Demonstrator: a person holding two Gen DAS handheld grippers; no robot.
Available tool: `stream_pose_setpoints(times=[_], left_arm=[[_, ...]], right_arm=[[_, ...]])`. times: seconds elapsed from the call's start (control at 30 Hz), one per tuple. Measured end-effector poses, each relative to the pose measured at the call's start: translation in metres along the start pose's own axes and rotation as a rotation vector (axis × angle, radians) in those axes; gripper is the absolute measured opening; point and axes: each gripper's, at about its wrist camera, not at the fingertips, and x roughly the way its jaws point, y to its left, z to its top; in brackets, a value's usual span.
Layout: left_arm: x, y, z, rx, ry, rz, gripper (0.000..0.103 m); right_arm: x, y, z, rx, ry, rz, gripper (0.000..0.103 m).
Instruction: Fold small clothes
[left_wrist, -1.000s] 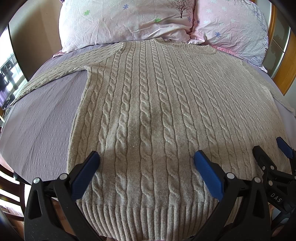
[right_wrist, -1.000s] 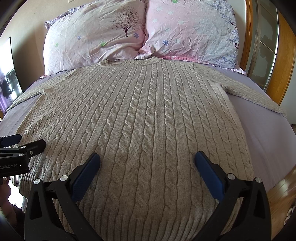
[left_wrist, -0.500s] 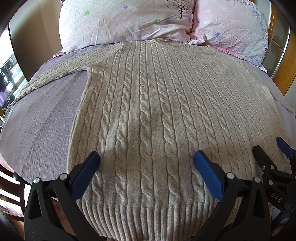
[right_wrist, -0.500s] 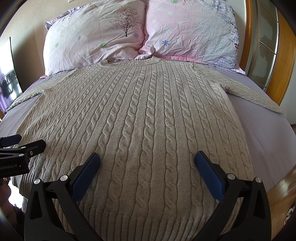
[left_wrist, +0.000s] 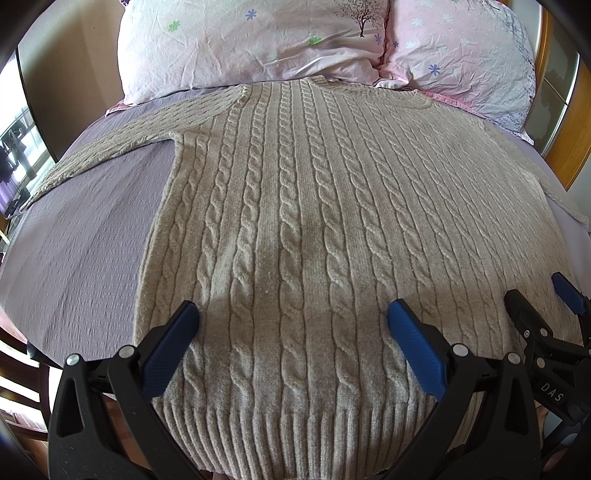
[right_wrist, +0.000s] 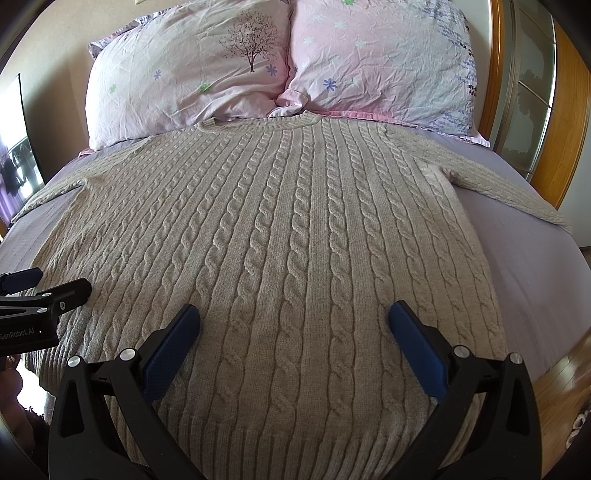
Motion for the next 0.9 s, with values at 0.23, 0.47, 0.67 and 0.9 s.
stream_pose_setpoints(times=[0.23, 0.47, 0.67, 0.9], left_arm=[[0.0, 0.0, 0.0, 0.003, 0.0, 0.0, 0.101], [-0.003, 0.002, -0.005, 0.015, -0.032, -0.002, 0.101], [-0.006, 0.0, -0.009, 0.021, -0.1, -0.014, 0.101], [-0.005, 0.002, -0.011, 0.022, -0.149, -0.024, 0.101]], right_arm=[[-0.002, -0.004, -0.004, -0.022, -0.045, 0.029, 0.102], [-0.01, -0.028, 0.009, -0.025, -0.106, 0.042, 0.102], [-0.02, -0.187, 0.064, 0.376, -0.15, -0.14, 0.1], [0.023, -0.385, 0.054, 1.039, -0.027, -0.223, 0.05]])
